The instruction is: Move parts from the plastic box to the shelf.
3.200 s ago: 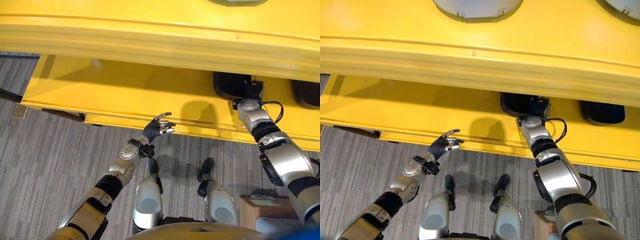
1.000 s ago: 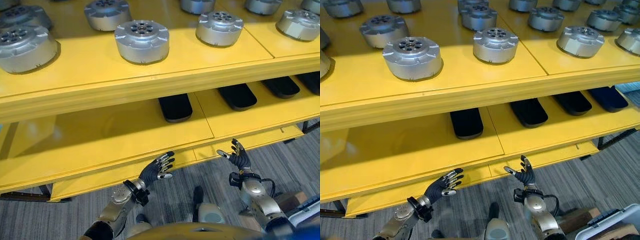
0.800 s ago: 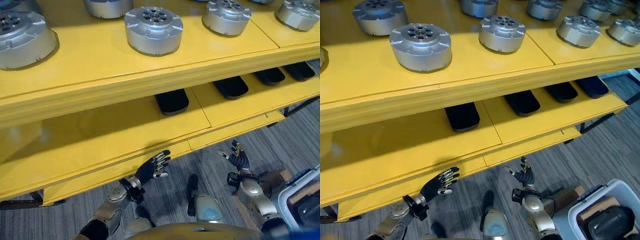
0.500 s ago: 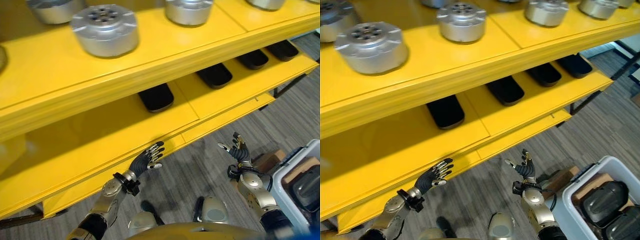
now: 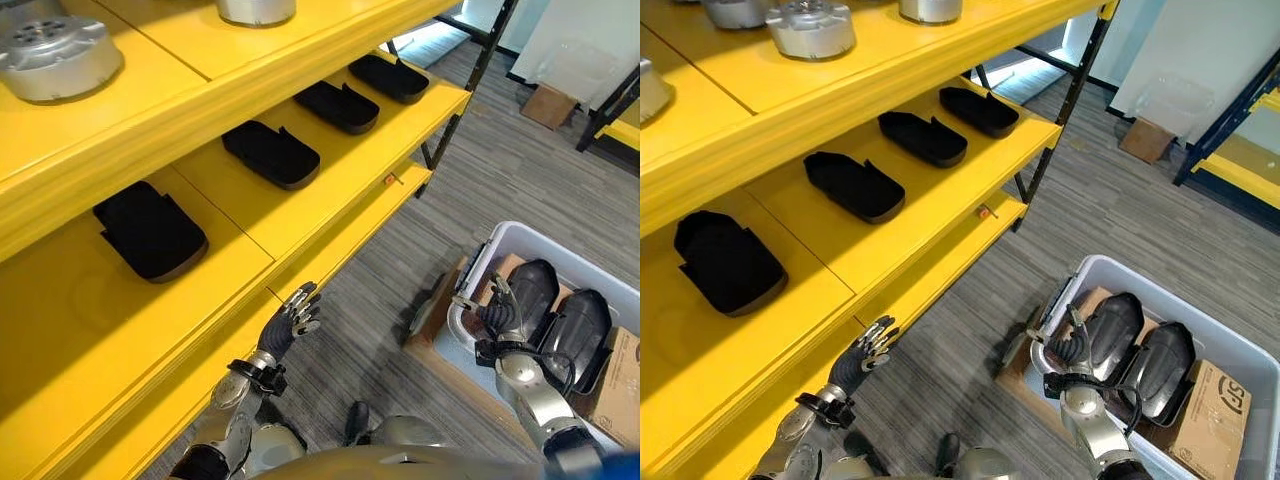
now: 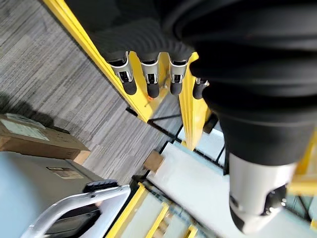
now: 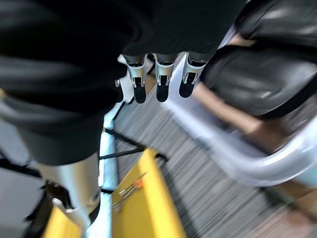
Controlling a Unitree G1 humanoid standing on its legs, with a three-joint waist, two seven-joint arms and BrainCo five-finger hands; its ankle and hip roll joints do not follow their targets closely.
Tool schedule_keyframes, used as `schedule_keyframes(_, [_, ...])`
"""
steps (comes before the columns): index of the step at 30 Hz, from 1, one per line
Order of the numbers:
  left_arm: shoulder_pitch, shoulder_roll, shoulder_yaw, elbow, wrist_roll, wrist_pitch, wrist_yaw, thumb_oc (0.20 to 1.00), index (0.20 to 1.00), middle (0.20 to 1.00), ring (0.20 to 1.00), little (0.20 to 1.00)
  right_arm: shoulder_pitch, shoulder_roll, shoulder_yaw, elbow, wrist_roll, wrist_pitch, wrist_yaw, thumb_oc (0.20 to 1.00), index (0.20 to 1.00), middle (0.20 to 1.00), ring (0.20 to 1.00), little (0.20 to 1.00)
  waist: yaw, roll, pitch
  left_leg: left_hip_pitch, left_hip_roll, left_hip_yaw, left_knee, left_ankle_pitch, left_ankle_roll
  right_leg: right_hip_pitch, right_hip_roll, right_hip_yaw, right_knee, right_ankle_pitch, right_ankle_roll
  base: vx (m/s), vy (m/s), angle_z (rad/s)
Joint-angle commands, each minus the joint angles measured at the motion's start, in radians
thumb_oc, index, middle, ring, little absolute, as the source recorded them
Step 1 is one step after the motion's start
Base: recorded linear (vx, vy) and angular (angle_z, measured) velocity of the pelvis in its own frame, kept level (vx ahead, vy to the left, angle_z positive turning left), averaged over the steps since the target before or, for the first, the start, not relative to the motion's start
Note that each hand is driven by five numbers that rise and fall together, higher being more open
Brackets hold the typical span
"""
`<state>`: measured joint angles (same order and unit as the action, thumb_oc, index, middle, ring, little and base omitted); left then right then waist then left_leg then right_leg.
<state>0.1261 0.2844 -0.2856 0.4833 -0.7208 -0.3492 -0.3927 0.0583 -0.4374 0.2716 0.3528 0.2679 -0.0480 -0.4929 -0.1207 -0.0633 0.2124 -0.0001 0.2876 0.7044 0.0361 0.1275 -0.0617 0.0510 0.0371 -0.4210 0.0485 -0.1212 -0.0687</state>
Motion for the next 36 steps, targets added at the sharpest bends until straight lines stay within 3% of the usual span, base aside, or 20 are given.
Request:
schedule_keyframes(1, [-0.024, 0.014, 0.016, -0.086, -0.024, 0.007, -0.035, 1.000, 1.000, 1.000, 1.000, 1.000, -0.027, 0.002, -0.096, -0.036, -0.044, -0.063, -0.040, 1.000, 1.000, 1.000, 1.000, 1.000, 0.008, -0.007, 0.043, 0.046, 0.085, 0.016, 0.001, 0.065, -0.087, 0.042, -0.115, -0.028, 0.059, 0.052, 0.114, -0.02, -0.504, -0.15])
schedule_keyframes(4, [-0.039, 0.015, 0.026, -0.082, -0.027, 0.006, 0.003, 1.000, 1.000, 1.000, 1.000, 1.000, -0.021, -0.003, -0.112, -0.009, -0.048, -0.076, -0.013, 1.000, 1.000, 1.000, 1.000, 1.000, -0.009, 0.001, 0.037, 0.061, 0.109, -0.005, 0.001, 0.093, -0.113, 0.027, -0.104, -0.013, 0.061, 0.047, 0.105, 0.01, -0.309, -0.30])
schedule_keyframes(7, [-0.045, 0.011, 0.039, -0.080, -0.048, -0.004, 0.040, 1.000, 1.000, 1.000, 1.000, 1.000, -0.026, -0.009, -0.102, -0.002, -0.060, -0.069, 0.020, 1.000, 1.000, 1.000, 1.000, 1.000, 0.004, 0.009, 0.028, 0.047, 0.103, -0.133, 0.000, 0.116, -0.131, 0.015, -0.092, 0.047, 0.046, 0.056, 0.104, 0.05, -0.093, -0.58])
schedule_keyframes(8, [-0.041, 0.008, 0.047, -0.077, -0.060, -0.014, 0.048, 1.000, 1.000, 1.000, 1.000, 1.000, -0.029, -0.008, -0.095, 0.005, -0.061, -0.070, 0.034, 1.000, 1.000, 1.000, 1.000, 1.000, 0.015, 0.010, 0.024, 0.037, 0.082, -0.228, -0.006, 0.108, -0.124, 0.010, -0.086, 0.091, 0.036, 0.061, 0.102, 0.05, -0.052, -0.86])
schedule_keyframes(9, [-0.031, 0.006, 0.059, -0.077, -0.070, -0.028, 0.056, 1.000, 1.000, 1.000, 1.000, 1.000, -0.032, -0.006, -0.085, 0.010, -0.065, -0.076, 0.056, 1.000, 1.000, 1.000, 1.000, 1.000, 0.033, 0.012, 0.018, 0.013, 0.047, -0.332, -0.002, 0.095, -0.093, -0.002, -0.077, 0.140, 0.017, 0.083, 0.093, 0.07, -0.056, -0.83])
schedule_keyframes(11, [-0.020, 0.008, 0.072, -0.082, -0.071, -0.030, 0.058, 1.000, 1.000, 1.000, 1.000, 1.000, -0.018, -0.005, -0.079, 0.004, -0.072, -0.085, 0.078, 1.000, 1.000, 1.000, 1.000, 1.000, 0.040, 0.010, 0.011, 0.006, -0.032, -0.389, 0.019, 0.016, -0.055, 0.002, -0.080, 0.184, -0.006, 0.093, 0.093, 0.06, -0.052, -0.80])
schedule_keyframes(13, [-0.015, 0.010, 0.078, -0.082, -0.053, -0.027, 0.046, 1.000, 1.000, 1.000, 1.000, 1.000, 0.003, -0.003, -0.080, -0.008, -0.065, -0.088, 0.084, 1.000, 1.000, 1.000, 1.000, 1.000, 0.036, 0.012, 0.004, 0.014, -0.106, -0.391, 0.014, -0.052, -0.025, 0.004, -0.085, 0.199, -0.026, 0.107, 0.101, 0.11, -0.051, -1.26])
schedule_keyframes(14, [-0.014, 0.020, 0.069, -0.074, -0.044, -0.021, 0.007, 1.000, 1.000, 1.000, 1.000, 1.000, 0.026, 0.021, -0.078, -0.013, -0.060, -0.097, 0.075, 1.000, 1.000, 1.000, 1.000, 1.000, 0.019, 0.032, -0.006, 0.023, -0.212, -0.337, -0.020, -0.093, 0.009, 0.009, -0.078, 0.197, -0.062, 0.137, 0.129, 0.15, -0.045, -0.50])
schedule_keyframes(17, [-0.014, 0.017, 0.058, -0.083, -0.048, -0.015, -0.006, 1.000, 1.000, 1.000, 1.000, 1.000, 0.023, 0.046, -0.059, -0.015, -0.028, -0.089, 0.074, 1.000, 1.000, 1.000, 1.000, 1.000, 0.024, 0.046, -0.006, 0.007, -0.254, -0.335, -0.064, -0.069, 0.020, 0.015, -0.061, 0.210, -0.065, 0.139, 0.139, 0.16, 0.012, 0.43])
schedule_keyframes(18, [-0.009, 0.017, 0.045, -0.093, -0.022, -0.030, 0.019, 1.000, 1.000, 1.000, 1.000, 1.000, -0.002, 0.068, -0.026, -0.017, -0.037, -0.104, 0.086, 1.000, 1.000, 1.000, 1.000, 1.000, 0.050, 0.047, 0.003, -0.033, -0.261, -0.398, -0.054, -0.060, 0.030, 0.020, -0.041, 0.252, -0.036, 0.112, 0.123, 0.21, 0.093, 0.14])
schedule_keyframes(21, [-0.024, 0.013, 0.027, -0.078, -0.031, -0.032, 0.015, 1.000, 1.000, 1.000, 1.000, 1.000, -0.037, 0.081, 0.014, -0.025, -0.022, -0.084, 0.093, 1.000, 1.000, 1.000, 1.000, 1.000, 0.059, 0.044, -0.011, -0.008, -0.267, -0.398, -0.065, -0.076, 0.047, 0.019, -0.032, 0.249, -0.030, 0.101, 0.117, 0.20, 0.132, -0.84])
schedule_keyframes(26, [-0.035, 0.008, 0.020, -0.061, -0.042, -0.033, -0.001, 1.000, 1.000, 1.000, 1.000, 1.000, -0.049, 0.099, 0.031, -0.014, -0.011, -0.054, 0.125, 1.000, 1.000, 1.000, 1.000, 1.000, 0.058, 0.036, -0.035, 0.047, -0.274, -0.375, -0.097, -0.094, 0.053, 0.028, -0.027, 0.231, -0.029, 0.096, 0.120, 0.16, 0.116, -0.51])
schedule_keyframes(31, [-0.053, 0.013, 0.002, -0.052, 0.002, -0.016, -0.003, 1.000, 1.000, 1.000, 1.000, 1.000, -0.077, 0.111, 0.040, -0.002, -0.002, -0.044, 0.108, 1.000, 1.000, 1.000, 1.000, 1.000, 0.062, 0.030, -0.037, 0.077, -0.266, -0.319, -0.112, -0.099, 0.057, 0.012, -0.030, 0.169, 0.034, 0.076, 0.131, 0.07, 0.085, -0.04])
schedule_keyframes(32, [-0.055, 0.016, -0.002, -0.048, 0.022, -0.018, 0.006, 1.000, 1.000, 1.000, 1.000, 1.000, -0.088, 0.117, 0.046, 0.000, -0.003, -0.041, 0.101, 1.000, 1.000, 1.000, 1.000, 1.000, 0.066, 0.030, -0.033, 0.083, -0.261, -0.297, -0.115, -0.102, 0.061, -0.006, -0.036, 0.144, 0.087, 0.077, 0.140, 0.05, 0.116, -0.02])
schedule_keyframes(33, [-0.060, 0.023, -0.013, -0.038, 0.054, -0.030, 0.022, 1.000, 1.000, 1.000, 1.000, 1.000, -0.108, 0.127, 0.055, 0.007, -0.007, -0.039, 0.093, 1.000, 1.000, 1.000, 1.000, 1.000, 0.071, 0.028, -0.023, 0.104, -0.260, -0.277, -0.118, -0.124, 0.067, -0.045, -0.077, 0.109, 0.205, 0.083, 0.183, 0.03, 0.099, -0.24])
schedule_keyframes(36, [-0.061, 0.030, -0.021, -0.026, 0.060, -0.028, 0.025, 1.000, 1.000, 1.000, 1.000, 1.000, -0.124, 0.137, 0.065, 0.017, -0.009, -0.048, 0.081, 1.000, 1.000, 1.000, 1.000, 1.000, 0.089, 0.029, -0.014, 0.119, -0.245, -0.240, -0.117, -0.124, 0.072, -0.063, -0.156, 0.051, 0.249, 0.117, 0.212, -0.01, 0.003, -0.62])
